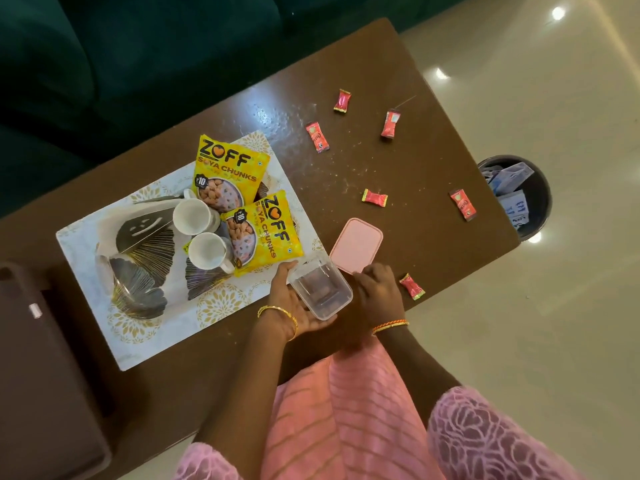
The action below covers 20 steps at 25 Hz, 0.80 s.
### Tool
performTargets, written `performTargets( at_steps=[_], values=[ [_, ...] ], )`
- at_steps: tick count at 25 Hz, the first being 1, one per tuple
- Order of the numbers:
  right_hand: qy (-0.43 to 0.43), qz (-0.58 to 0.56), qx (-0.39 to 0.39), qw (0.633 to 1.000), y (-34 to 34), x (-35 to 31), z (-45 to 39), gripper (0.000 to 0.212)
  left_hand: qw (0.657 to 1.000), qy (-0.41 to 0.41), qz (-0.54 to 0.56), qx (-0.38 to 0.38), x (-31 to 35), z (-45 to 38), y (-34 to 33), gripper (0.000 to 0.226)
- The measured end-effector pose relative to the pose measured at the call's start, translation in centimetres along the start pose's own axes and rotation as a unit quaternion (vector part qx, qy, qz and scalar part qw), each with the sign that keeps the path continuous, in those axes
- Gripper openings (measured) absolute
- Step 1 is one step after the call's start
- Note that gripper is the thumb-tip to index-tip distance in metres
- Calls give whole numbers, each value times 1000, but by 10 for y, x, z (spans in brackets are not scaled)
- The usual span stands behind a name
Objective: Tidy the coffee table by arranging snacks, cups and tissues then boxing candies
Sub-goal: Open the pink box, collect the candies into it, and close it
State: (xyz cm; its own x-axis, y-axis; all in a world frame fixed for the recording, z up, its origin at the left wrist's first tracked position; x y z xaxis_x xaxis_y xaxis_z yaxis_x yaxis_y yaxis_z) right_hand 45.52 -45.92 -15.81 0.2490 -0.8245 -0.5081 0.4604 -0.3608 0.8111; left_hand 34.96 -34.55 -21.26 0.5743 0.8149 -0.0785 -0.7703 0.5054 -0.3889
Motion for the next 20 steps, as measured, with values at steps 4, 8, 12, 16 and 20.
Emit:
performTargets(
  at_steps=[4, 8, 12, 16, 20],
  values=[
    [5, 7, 20, 1000, -23, 12, -3, 22, 999, 23, -24, -24, 1, -14, 1, 75],
    [-51, 12, 87, 995, -11, 32, 4, 29, 998, 33, -48, -13, 2, -20, 2, 79],
    [-234, 11, 138, 962, 7, 79, 31, 32, 998, 32, -42, -18, -1, -18, -4, 78],
    [-255, -20, 109, 961, -4, 97, 46, 27, 998, 30, -48, -30, -4, -19, -10, 74],
    [-255, -54, 138, 955, 3, 98, 42, 27, 997, 33, -59, -24, -4, -24, -10, 72]
  ],
)
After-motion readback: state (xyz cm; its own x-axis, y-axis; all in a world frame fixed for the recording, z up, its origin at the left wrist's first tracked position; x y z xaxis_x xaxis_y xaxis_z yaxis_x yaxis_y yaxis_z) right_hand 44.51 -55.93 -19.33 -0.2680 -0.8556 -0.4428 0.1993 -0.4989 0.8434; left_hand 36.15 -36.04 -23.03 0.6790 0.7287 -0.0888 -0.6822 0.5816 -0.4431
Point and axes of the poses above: each hand's wrist, its own z-axis away from the middle knuckle, its own y-axis out of the back of the hand, x = y × z, the point moved 8 cm from there along -z, towards the middle knuckle, and after that the axes turned 6 degrees about -x, right-handed, at the moved point
